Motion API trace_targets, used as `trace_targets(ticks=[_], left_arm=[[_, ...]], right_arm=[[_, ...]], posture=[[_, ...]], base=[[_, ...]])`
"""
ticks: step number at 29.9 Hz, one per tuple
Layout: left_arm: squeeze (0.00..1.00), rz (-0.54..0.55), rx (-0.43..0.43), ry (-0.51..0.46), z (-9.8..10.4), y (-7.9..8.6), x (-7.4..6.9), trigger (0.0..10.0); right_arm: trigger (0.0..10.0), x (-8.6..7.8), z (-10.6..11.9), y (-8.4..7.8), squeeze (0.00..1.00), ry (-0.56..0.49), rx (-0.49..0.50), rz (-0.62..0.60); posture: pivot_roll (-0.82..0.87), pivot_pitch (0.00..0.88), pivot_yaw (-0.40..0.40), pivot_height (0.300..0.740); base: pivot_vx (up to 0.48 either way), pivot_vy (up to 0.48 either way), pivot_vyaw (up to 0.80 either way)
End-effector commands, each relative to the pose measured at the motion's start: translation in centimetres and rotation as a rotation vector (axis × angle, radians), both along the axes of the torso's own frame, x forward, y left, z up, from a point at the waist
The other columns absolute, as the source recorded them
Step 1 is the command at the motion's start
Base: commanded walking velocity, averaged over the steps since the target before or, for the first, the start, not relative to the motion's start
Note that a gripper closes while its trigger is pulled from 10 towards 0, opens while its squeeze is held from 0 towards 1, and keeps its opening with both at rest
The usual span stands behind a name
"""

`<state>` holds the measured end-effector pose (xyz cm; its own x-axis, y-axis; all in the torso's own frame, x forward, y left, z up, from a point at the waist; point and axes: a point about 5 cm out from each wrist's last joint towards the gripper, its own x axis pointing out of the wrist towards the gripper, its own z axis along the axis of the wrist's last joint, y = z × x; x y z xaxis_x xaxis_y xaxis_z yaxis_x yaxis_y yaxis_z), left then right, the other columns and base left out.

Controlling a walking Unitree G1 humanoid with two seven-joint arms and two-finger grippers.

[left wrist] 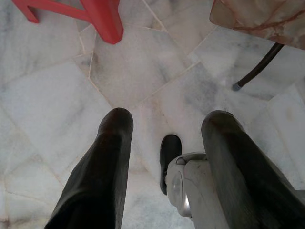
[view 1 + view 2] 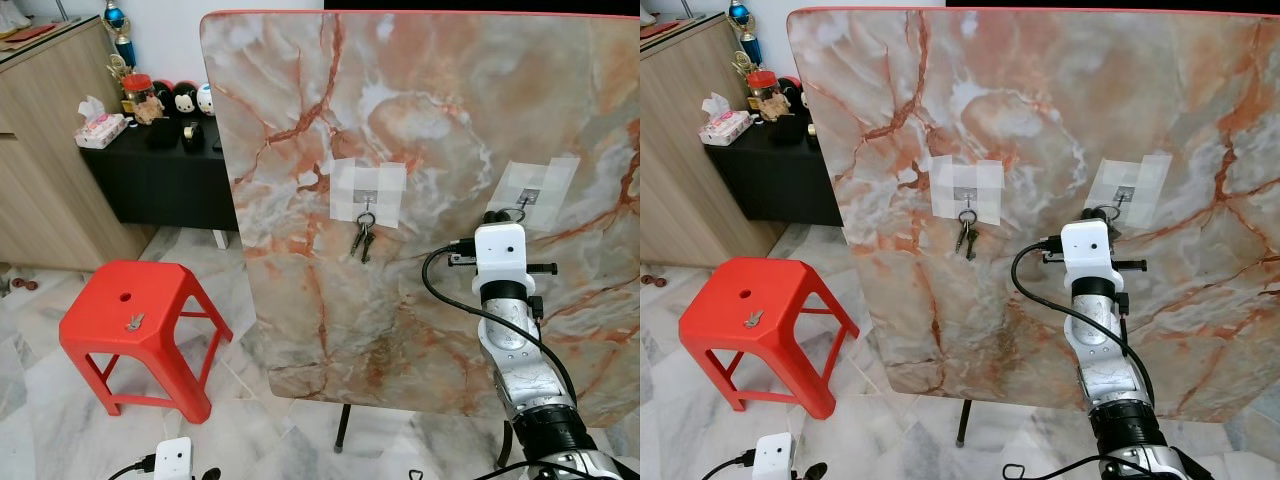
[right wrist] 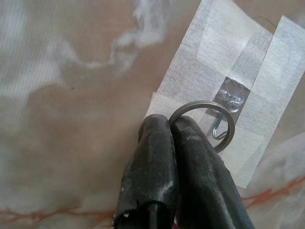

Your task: Hang keys on a hook

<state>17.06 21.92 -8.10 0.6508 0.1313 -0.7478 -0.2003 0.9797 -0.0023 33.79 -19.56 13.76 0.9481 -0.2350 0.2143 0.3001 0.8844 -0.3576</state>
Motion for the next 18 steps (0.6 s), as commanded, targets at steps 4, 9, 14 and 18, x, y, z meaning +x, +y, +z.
trace_targets(ticks=[4,9,14,18], left_arm=[[0.0,0.009,-0.005,0.023,-0.19,0.23,-0.4,10.0],[0.0,0.008,-0.006,0.024,-0.19,0.23,-0.41,10.0],[0.0,0.009,-0.007,0.023,-0.19,0.23,-0.41,10.0],[0.0,0.009,-0.007,0.024,-0.2,0.24,-0.43,10.0]], right_arm=[[10.0,0.01,0.93,-0.32,0.0,-0.035,-0.009,-0.024],[10.0,-0.06,0.78,-0.55,0.0,-0.029,0.018,-0.043],[10.0,-0.08,0.8,-0.58,0.0,-0.034,0.021,-0.052],[10.0,-0.06,0.79,-0.55,0.0,-0.034,0.024,-0.053]], posture=[[0.09,0.0,-0.001,0.74],[0.09,0.0,0.0,0.74],[0.09,0.0,0.001,0.74],[0.09,0.0,0.001,0.74]], base=[[0.0,0.0,0.0],[0.0,0.0,0.0],[0.0,0.0,0.0],[0.0,0.0,0.0]])
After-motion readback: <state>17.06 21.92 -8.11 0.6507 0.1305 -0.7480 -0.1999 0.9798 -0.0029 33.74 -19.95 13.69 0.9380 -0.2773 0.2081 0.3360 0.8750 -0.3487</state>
